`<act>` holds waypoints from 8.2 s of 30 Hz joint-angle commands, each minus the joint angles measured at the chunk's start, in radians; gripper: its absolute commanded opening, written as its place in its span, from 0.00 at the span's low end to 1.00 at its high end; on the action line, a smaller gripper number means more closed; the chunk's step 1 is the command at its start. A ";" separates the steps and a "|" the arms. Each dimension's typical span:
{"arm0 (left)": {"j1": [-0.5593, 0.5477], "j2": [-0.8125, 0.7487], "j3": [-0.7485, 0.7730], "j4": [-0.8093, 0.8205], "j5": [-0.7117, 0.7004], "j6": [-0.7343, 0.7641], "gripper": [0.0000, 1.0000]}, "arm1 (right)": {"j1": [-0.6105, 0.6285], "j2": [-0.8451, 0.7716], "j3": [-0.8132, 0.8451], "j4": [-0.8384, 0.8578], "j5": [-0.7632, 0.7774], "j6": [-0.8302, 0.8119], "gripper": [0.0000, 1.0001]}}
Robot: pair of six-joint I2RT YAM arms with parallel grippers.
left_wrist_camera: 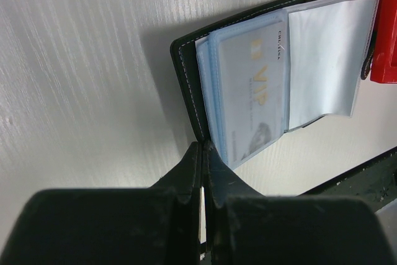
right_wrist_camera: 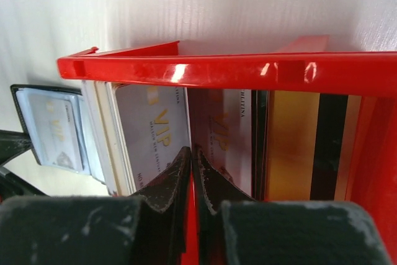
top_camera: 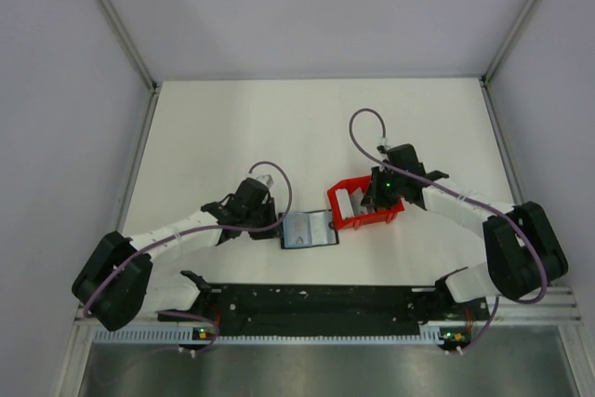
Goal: Put the credit cards into the card holder
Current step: Pick up the credit card from the storage box, then turn over the card slot in the card holder, then insert the credit card into the card holder.
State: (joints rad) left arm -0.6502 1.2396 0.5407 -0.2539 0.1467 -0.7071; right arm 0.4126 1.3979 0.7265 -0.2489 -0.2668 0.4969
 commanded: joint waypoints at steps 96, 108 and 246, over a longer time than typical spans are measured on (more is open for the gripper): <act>-0.003 -0.170 0.004 -0.002 0.027 -0.048 0.00 | 0.726 0.202 0.231 0.205 0.595 0.381 0.00; -0.003 -0.164 -0.002 -0.018 0.007 -0.043 0.00 | 0.727 0.121 0.217 0.177 0.626 0.347 0.00; -0.005 -0.042 -0.035 0.015 -0.068 -0.035 0.00 | 0.600 0.334 0.252 0.222 0.178 0.235 0.41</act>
State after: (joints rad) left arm -0.6498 1.1961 0.4915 -0.2829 0.0666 -0.7486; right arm 0.9920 1.7485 0.9318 -0.0128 -0.1139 0.7582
